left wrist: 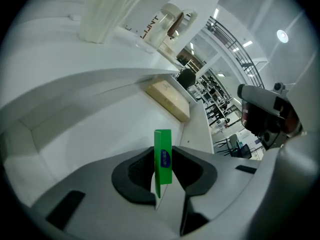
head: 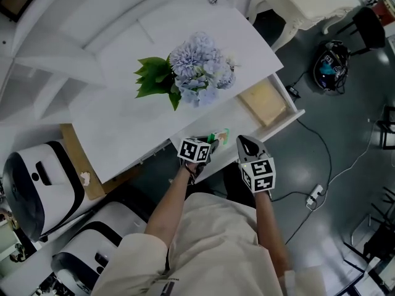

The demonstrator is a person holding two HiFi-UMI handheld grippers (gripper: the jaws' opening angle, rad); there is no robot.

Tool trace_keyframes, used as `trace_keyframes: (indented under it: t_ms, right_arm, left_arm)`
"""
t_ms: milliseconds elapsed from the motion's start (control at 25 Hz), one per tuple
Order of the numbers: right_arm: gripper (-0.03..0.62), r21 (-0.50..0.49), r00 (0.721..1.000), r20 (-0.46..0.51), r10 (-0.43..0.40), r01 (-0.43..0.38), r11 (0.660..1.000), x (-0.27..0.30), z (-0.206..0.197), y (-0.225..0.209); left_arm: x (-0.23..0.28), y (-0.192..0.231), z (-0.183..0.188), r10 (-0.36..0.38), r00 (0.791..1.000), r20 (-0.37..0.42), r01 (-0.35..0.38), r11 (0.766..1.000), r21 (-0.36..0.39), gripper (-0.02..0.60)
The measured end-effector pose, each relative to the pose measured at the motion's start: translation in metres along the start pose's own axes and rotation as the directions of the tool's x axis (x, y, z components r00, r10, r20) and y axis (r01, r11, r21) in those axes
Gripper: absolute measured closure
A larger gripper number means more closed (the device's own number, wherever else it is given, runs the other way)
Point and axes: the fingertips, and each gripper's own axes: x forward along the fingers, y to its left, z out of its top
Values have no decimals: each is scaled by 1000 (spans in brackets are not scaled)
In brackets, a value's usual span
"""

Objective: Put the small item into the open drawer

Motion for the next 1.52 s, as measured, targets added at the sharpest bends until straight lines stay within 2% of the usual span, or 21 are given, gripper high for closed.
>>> trace_keyframes:
  t_ms: [240, 360, 560, 880, 1520]
  right_arm:
    - [569, 23, 1000, -13, -9, 9, 1000, -1, -11, 1]
    - [569, 37, 1000, -22, -13, 14, 999, 0, -16, -3]
    - [569, 57, 999, -29, -17, 18, 998, 3, -20, -5]
    - [569, 22, 998, -55, -10, 12, 1000, 8, -27, 1]
    - [569, 51, 998, -64, 2, 2, 999, 9, -43, 3]
  left_arm:
    - [22, -6, 7, -38, 999, -1, 38, 997, -62, 479]
    - [27, -6, 9, -38, 999, -4, 37, 997, -70, 479]
    - [30, 0, 10, -21, 1000, -21, 20, 999, -37, 471]
    - [35, 13, 12, 28, 998, -52, -26, 999, 47, 433]
    - [38, 41, 1, 156, 985, -69, -149, 984, 92, 371]
